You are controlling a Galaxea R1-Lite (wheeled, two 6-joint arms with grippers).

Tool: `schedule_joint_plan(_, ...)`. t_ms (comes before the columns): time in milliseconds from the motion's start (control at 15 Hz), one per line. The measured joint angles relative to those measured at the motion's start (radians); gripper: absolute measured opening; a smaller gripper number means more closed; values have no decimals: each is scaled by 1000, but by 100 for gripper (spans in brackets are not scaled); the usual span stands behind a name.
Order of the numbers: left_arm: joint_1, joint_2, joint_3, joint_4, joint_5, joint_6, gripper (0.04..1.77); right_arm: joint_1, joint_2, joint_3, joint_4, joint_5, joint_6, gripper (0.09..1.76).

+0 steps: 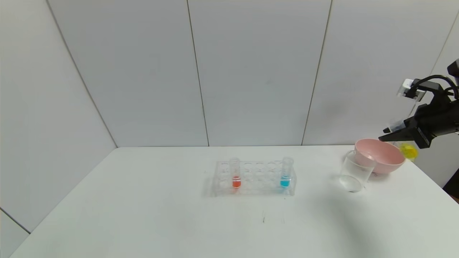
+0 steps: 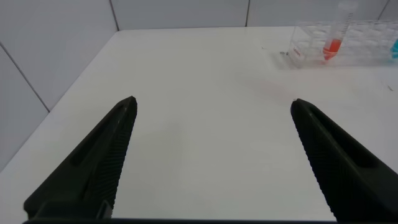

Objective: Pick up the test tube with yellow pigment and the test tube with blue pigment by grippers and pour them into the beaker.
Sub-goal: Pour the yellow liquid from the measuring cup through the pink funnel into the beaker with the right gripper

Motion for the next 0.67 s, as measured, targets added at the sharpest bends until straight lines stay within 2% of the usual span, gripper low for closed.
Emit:
schedule_joint_plan(333,0,0,0,0,0,0,176,5,107,-240,220,-45,-124,58)
schedule_joint_plan(667,0,0,0,0,0,0,176,29,158,-275,217,-131,-235,58)
